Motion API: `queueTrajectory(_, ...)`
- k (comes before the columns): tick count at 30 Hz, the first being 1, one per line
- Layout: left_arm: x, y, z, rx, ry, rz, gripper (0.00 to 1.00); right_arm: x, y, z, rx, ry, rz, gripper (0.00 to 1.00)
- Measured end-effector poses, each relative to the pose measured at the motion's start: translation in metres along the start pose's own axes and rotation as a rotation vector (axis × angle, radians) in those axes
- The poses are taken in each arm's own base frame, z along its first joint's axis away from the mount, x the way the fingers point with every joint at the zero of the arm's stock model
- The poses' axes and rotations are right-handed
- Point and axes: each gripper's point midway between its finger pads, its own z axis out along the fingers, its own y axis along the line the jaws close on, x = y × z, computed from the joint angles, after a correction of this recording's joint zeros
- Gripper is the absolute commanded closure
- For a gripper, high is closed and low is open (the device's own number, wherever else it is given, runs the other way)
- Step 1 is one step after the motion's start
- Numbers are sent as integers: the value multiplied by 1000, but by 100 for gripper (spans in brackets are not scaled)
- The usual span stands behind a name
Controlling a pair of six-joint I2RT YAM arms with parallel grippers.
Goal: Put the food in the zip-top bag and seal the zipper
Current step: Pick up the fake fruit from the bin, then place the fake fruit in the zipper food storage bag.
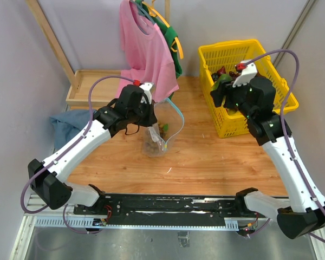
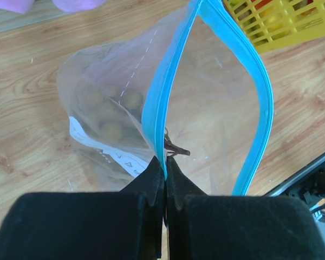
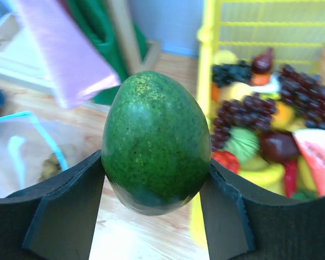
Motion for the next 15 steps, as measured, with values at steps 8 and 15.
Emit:
queueTrajectory(8,-1,-5,-3,15,16,-32,100,13,105,2,-285,-34,-32,72)
queueTrajectory(15,1,-8,-4,25,27,-51,100,48,168,15,-434,9,-22,72)
